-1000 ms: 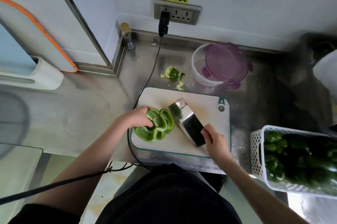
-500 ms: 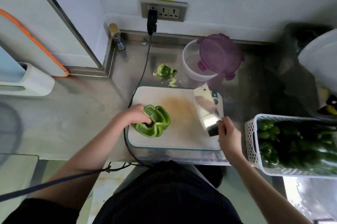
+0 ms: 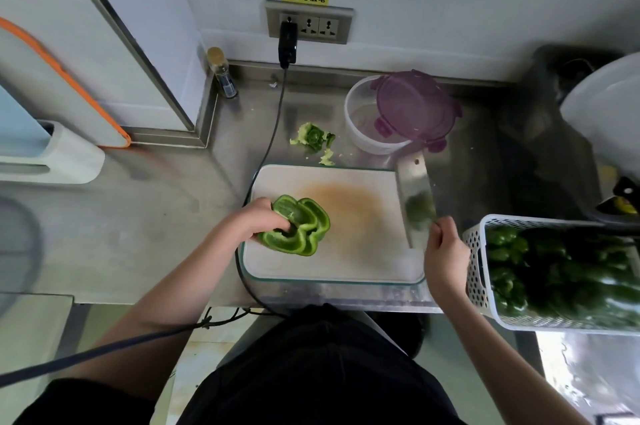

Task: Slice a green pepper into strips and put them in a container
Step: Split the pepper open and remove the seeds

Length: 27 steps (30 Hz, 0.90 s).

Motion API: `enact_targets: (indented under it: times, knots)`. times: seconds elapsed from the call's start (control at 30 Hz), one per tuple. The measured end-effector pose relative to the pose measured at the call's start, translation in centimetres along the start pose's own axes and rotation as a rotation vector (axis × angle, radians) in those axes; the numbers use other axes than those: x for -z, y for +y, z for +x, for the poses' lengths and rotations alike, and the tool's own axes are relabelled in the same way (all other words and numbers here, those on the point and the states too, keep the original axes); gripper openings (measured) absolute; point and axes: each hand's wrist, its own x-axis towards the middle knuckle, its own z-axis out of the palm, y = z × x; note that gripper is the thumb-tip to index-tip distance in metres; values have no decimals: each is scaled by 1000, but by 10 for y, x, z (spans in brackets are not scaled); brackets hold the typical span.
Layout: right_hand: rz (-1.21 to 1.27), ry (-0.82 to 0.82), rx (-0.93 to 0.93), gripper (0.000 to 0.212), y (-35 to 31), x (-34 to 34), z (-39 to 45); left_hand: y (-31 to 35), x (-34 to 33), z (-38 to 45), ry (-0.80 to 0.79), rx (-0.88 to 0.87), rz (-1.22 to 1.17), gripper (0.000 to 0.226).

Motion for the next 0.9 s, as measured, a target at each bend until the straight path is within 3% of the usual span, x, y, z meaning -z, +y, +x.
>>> enact_targets:
  times: [0.2,0.43,0.53,0.63,0.7,0.77,0.9]
  knots:
    - [70,-322,-45,20,-10,-32,6,-1,4,0,58,-39,-163,18]
    - [-89,-360,-72,21,-8,-47,19,5,7,-10,-1,-105,-483,35]
    - [-167,-276,-86,30,-26,-44,21,5,7,-9,14,-134,-534,43]
    - [77,-205,37,26,-73,-34,13,8,4,-11,37,-168,-544,40]
    - [277,-354,118,27,-111,-32,1,11,1,-12,48,-174,-548,36]
    - [267,-481,200,43,-138,-37,-6,13,-2,-14,55,-176,-524,30]
    - [162,-500,359,51,-155,-46,-1,16,2,-24,26,-227,-455,25]
